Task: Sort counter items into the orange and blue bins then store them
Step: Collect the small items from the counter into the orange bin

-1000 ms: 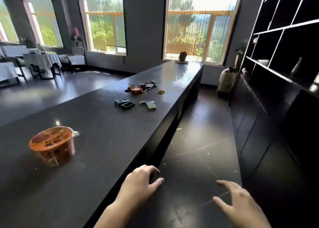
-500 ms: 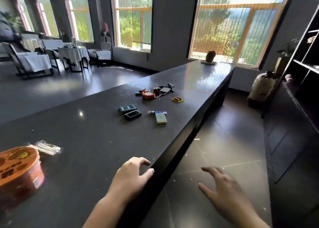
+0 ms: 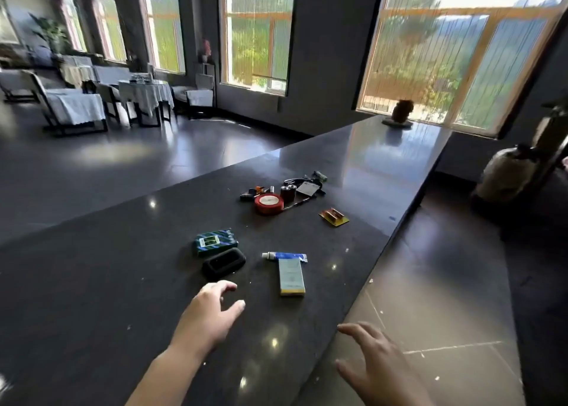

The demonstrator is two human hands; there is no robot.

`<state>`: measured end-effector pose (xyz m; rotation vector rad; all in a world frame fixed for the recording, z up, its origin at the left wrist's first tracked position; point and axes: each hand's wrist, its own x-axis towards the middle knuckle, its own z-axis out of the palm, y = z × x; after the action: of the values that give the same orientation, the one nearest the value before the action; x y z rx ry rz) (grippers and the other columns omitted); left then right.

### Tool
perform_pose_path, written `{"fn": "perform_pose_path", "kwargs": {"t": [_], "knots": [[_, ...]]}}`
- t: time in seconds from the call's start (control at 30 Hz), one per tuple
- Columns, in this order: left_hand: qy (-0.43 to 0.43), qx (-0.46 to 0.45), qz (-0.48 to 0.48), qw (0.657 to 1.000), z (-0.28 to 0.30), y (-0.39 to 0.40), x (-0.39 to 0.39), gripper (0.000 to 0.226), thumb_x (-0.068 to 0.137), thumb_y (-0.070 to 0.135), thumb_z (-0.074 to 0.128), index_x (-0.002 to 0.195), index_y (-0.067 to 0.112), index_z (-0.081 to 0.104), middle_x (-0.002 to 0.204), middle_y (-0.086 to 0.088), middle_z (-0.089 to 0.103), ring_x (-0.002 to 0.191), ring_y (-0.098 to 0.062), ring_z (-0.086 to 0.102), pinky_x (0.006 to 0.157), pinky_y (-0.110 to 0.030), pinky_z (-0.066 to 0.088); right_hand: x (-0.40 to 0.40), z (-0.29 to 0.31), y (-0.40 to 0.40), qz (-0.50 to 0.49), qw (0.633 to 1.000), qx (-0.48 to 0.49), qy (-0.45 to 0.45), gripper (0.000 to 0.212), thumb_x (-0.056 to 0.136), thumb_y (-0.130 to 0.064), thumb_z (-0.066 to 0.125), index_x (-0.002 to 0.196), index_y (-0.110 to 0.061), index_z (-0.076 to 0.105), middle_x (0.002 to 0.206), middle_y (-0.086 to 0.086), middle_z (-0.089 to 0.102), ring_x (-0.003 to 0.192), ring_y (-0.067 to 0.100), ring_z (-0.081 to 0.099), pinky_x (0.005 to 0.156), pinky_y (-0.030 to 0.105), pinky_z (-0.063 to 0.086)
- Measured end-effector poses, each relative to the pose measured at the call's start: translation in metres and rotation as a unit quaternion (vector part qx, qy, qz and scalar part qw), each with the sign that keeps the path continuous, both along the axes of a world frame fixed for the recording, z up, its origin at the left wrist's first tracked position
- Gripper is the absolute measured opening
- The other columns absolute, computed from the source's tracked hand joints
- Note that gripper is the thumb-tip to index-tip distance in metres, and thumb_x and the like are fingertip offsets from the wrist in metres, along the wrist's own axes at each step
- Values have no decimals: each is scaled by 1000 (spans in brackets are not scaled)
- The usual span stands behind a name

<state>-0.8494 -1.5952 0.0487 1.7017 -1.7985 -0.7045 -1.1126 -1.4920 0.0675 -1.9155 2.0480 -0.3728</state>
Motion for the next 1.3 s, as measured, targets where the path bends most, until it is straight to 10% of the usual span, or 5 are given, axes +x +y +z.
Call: {"fn": "perform_pose_path", "kwargs": {"t": [0.6, 0.87, 1.3], "knots": [[-185, 27, 205, 961, -66, -171, -48, 69, 73, 45, 72, 135, 32, 45, 138, 11, 47, 127, -17, 40, 102, -29, 36, -80, 1, -312, 196, 979, -47, -6, 49, 86, -49, 55, 133, -40, 44, 139, -20, 41, 128, 7, 37, 100, 24, 37], [-117, 73, 362, 922, -67, -177, -61, 70, 52, 28, 93, 115, 12, 66, 110, -19, 64, 104, -41, 53, 93, -42, 39, -111, -11, -397, 259, 965, -39, -10, 47, 88, -46, 55, 133, -37, 46, 139, -16, 44, 128, 10, 39, 101, 25, 36], [-91, -49, 320, 942, -27, -265, -144, 59, 54, 41, 89, 105, 22, 68, 98, 0, 62, 100, -23, 53, 88, -36, 40, -95, -43, -464, 314, 949, -16, -35, 42, 88, -42, 52, 129, -31, 50, 134, -10, 49, 124, 16, 42, 96, 32, 43]]}}
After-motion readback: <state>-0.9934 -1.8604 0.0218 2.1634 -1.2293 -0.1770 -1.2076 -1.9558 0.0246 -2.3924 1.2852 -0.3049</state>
